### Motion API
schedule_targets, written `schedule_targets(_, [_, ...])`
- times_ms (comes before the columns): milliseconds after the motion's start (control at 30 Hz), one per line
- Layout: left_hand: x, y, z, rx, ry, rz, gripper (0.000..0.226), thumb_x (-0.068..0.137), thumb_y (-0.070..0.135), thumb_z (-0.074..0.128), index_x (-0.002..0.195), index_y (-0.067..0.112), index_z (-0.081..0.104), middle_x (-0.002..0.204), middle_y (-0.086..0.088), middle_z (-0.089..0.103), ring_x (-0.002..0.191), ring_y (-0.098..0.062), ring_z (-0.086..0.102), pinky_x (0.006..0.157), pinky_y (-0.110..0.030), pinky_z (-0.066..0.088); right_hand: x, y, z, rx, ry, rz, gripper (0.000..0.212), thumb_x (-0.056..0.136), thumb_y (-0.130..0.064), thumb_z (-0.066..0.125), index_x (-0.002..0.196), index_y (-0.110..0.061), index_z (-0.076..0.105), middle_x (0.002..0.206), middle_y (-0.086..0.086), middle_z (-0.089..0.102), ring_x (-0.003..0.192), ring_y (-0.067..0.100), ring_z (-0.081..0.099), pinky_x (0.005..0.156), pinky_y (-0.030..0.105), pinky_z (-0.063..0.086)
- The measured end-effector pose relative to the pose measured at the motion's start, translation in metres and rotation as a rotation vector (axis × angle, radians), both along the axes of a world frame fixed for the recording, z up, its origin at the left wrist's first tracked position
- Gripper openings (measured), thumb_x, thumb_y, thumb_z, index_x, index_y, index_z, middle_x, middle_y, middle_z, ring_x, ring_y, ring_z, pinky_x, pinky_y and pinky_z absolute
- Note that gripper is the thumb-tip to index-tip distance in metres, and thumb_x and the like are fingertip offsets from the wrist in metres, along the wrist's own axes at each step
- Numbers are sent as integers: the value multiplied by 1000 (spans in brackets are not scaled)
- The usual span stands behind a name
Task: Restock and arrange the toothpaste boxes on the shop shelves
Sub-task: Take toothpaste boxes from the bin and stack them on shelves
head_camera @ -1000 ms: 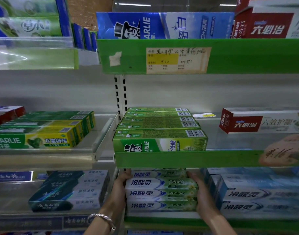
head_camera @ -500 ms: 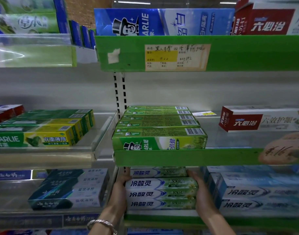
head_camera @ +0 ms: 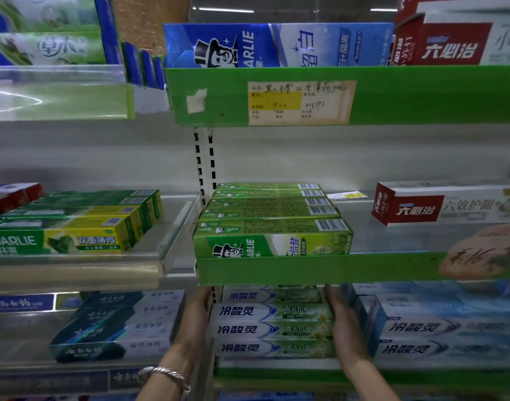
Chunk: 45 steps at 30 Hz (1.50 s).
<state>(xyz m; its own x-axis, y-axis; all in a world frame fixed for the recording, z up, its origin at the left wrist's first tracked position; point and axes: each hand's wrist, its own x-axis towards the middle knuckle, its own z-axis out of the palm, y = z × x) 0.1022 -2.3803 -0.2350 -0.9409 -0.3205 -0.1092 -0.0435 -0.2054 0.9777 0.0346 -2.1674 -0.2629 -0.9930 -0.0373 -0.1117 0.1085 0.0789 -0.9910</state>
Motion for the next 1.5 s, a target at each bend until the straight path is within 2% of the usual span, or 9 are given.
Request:
schedule_targets(67, [2, 0, 5, -152, 32, 58, 45, 101, 39, 26, 107, 24, 68, 103, 6, 74, 95, -11, 70, 75, -30, 52, 10, 2, 13, 71, 92, -65, 48, 95, -53, 36, 132, -27, 51, 125, 2, 55, 103, 21, 56, 94, 37, 46])
schedule_targets(133, [6, -1, 7, -253, 30, 153, 40, 101, 42, 28, 108, 29, 66, 111, 8, 71, 102, -9, 65, 84, -34, 50, 24, 6, 24, 128, 231, -93, 44, 95, -39, 43, 135, -22, 48, 131, -2, 53, 114, 25, 53, 95, 34, 42])
schedule_targets(233, [25, 12, 8, -387, 38, 267, 46, 100, 46, 29, 132, 23, 53, 135, 2, 53, 127, -18, 47, 108, -42, 36, 57, 12, 30, 147, 447, -21, 38, 90, -50, 51, 125, -35, 54, 102, -9, 66, 84, 17, 65, 75, 43, 54])
schedule_targets(300, [48, 31, 13, -298, 114, 328, 32, 101, 36, 36, 117, 24, 61, 120, 4, 59, 115, -16, 49, 103, -37, 36, 74, 14, 21, 192, 556, -16, 38, 81, -61, 45, 116, -50, 55, 107, -22, 64, 97, -1, 60, 88, 38, 52])
schedule_targets(400, [85, 60, 24, -250, 263, 246, 33, 86, 43, 44, 94, 26, 72, 103, 2, 72, 106, -17, 62, 105, -46, 39, 100, 12, 30, 60, 665, 89, 43, 78, -63, 46, 120, -52, 53, 124, -30, 57, 118, -5, 52, 99, 27, 46])
schedule_targets(500, [110, 75, 40, -254, 442, 202, 45, 79, 50, 45, 98, 21, 74, 106, -2, 74, 105, -20, 66, 98, -44, 47, 120, 6, 56, -173, 638, 227, 48, 78, -61, 52, 121, -43, 60, 122, -23, 62, 118, 1, 57, 94, 14, 46])
schedule_targets(700, [156, 88, 114, -304, 661, 307, 48, 82, 49, 38, 119, 25, 57, 124, 0, 66, 115, -20, 61, 97, -35, 47, 162, -9, 113, -382, 725, 421, 45, 83, -42, 45, 123, -24, 57, 122, -10, 65, 115, 6, 60, 92, 18, 49])
schedule_targets(1100, [365, 2, 166, -423, 706, 768, 56, 74, 53, 40, 118, 21, 55, 126, -5, 63, 112, -22, 61, 98, -38, 44, 331, -136, 158, -671, 642, 879, 45, 85, -38, 44, 124, -18, 53, 119, -2, 65, 114, 10, 61, 94, 27, 49])
schedule_targets(1500, [584, -156, 132, -562, 563, 932, 58, 83, 49, 35, 127, 16, 51, 131, -6, 60, 115, -23, 61, 99, -40, 45, 540, -319, 137, -757, 583, 1044, 48, 87, -34, 44, 128, -11, 51, 119, 5, 64, 115, 16, 60, 94, 29, 49])
